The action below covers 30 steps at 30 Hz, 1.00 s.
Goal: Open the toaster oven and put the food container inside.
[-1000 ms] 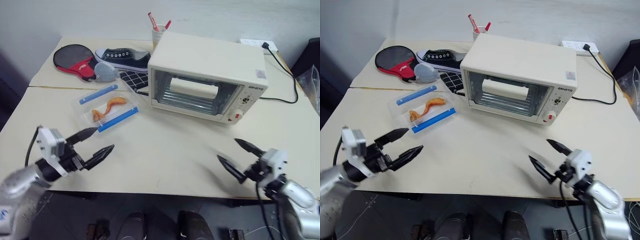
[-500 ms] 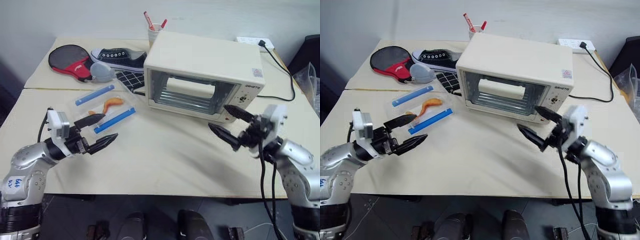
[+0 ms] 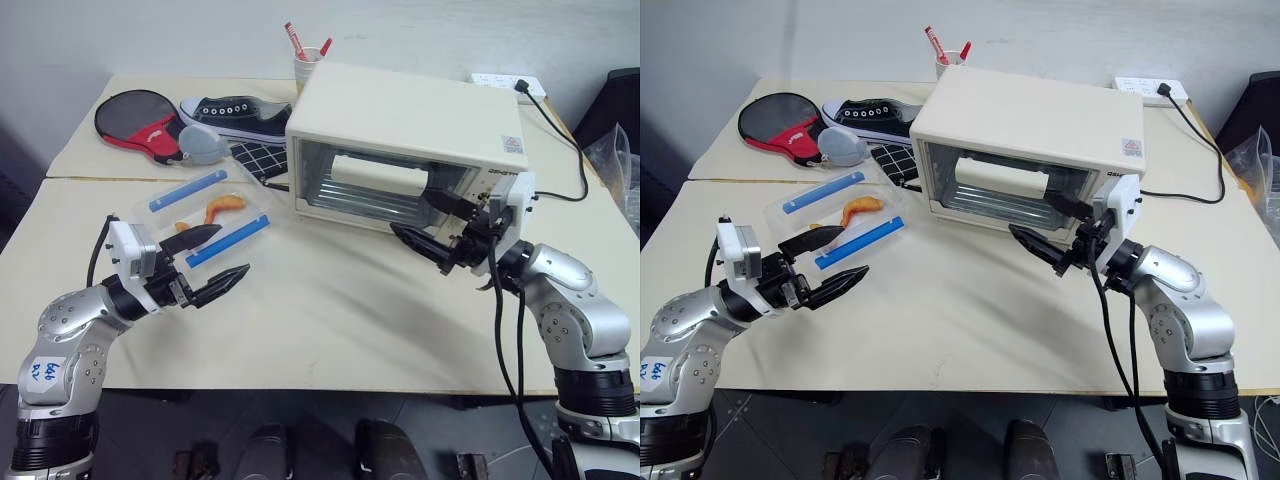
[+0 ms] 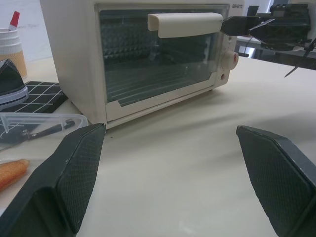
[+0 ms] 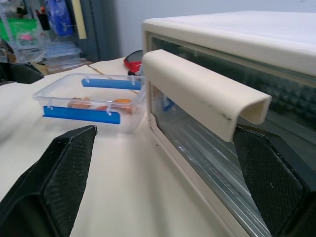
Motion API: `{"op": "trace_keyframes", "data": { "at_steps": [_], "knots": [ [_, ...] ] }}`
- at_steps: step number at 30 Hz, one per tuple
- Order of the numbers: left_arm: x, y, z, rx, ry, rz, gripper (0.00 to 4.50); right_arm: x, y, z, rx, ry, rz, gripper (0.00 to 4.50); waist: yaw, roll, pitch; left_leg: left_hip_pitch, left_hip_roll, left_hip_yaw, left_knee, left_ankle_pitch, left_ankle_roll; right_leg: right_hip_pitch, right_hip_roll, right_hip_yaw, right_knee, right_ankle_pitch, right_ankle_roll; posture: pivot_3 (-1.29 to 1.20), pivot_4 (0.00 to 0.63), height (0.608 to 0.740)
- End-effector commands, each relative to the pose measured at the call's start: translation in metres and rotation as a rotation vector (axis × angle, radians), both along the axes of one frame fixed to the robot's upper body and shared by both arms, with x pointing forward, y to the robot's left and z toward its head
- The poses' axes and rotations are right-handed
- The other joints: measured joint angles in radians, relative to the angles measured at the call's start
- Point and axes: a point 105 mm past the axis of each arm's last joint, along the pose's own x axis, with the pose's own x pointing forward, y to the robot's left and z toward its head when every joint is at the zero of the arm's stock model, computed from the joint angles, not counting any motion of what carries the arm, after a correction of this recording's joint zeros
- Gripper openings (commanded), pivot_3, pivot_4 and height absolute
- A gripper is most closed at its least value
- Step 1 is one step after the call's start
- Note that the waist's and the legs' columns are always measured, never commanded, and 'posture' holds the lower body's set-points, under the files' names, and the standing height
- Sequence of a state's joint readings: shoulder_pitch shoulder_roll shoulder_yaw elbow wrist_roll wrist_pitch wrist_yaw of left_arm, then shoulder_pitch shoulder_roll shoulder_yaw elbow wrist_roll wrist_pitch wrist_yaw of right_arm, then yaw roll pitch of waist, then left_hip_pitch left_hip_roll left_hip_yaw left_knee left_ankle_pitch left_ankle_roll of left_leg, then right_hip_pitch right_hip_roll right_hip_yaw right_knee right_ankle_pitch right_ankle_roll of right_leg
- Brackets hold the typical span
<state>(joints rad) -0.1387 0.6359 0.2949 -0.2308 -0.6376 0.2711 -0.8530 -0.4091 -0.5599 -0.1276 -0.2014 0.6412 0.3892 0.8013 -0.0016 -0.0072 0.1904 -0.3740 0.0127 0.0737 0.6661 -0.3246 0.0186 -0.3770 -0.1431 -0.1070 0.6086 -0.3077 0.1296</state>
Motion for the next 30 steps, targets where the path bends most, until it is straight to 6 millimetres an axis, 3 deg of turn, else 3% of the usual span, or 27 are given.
{"op": "trace_keyframes", "data": {
  "at_steps": [1, 10, 17, 24, 25, 30],
  "knots": [
    [-0.003, -0.004, 0.011, -0.016, -0.04, -0.006, 4.5, -0.021, 0.013, 0.009, -0.051, -0.116, 0.11, 4.48, 0.0, 0.0, 0.0, 0.0, 0.0, 0.0, 0.0, 0.0, 0.0, 0.0, 0.0, 0.0, 0.0, 0.0, 0.0, 0.0, 0.15, 0.74],
    [0.009, 0.009, 0.032, -0.026, -0.044, -0.029, 4.5, -0.042, -0.001, -0.038, -0.308, -0.111, 0.169, 4.48, 0.002, 0.0, 0.0, 0.0, 0.0, 0.0, 0.0, 0.0, 0.0, 0.0, 0.001, 0.0, 0.0, 0.0, 0.0, 0.0, 0.15, 0.74],
    [0.048, -0.016, 0.055, 0.013, -0.087, -0.096, 2.45, -0.047, -0.007, -0.054, -0.346, -0.113, 0.156, 4.5, 0.01, 0.0, 0.0, 0.0, -0.001, 0.0, 0.001, 0.0, 0.0, 0.001, 0.001, 0.0, 0.0, 0.0, 0.0, 0.0, 0.15, 0.74],
    [0.086, -0.054, 0.052, 0.04, -0.129, -0.101, 0.25, -0.047, -0.011, -0.058, -0.356, -0.126, 0.125, 4.5, 0.019, -0.001, 0.0, 0.0, -0.002, 0.001, 0.002, 0.0, 0.0, 0.001, 0.003, 0.0, 0.0, 0.0, 0.0, 0.0, 0.15, 0.74],
    [0.086, -0.059, 0.049, 0.051, -0.122, -0.123, 0.06, -0.047, -0.011, -0.058, -0.356, -0.127, 0.118, 4.5, 0.019, -0.001, 0.0, 0.0, -0.002, 0.002, 0.002, 0.0, 0.0, 0.0, 0.003, 0.0, 0.0, 0.0, 0.0, 0.0, 0.15, 0.74],
    [0.081, -0.083, 0.023, 0.137, -0.091, -0.221, 0.06, -0.054, -0.027, -0.058, -0.324, -0.112, 0.014, 4.5, 0.025, -0.001, 0.0, 0.0, -0.001, 0.003, 0.002, 0.0, -0.001, 0.0, 0.005, 0.0, 0.0, 0.0, 0.0, 0.0, 0.15, 0.74]
  ]
}}
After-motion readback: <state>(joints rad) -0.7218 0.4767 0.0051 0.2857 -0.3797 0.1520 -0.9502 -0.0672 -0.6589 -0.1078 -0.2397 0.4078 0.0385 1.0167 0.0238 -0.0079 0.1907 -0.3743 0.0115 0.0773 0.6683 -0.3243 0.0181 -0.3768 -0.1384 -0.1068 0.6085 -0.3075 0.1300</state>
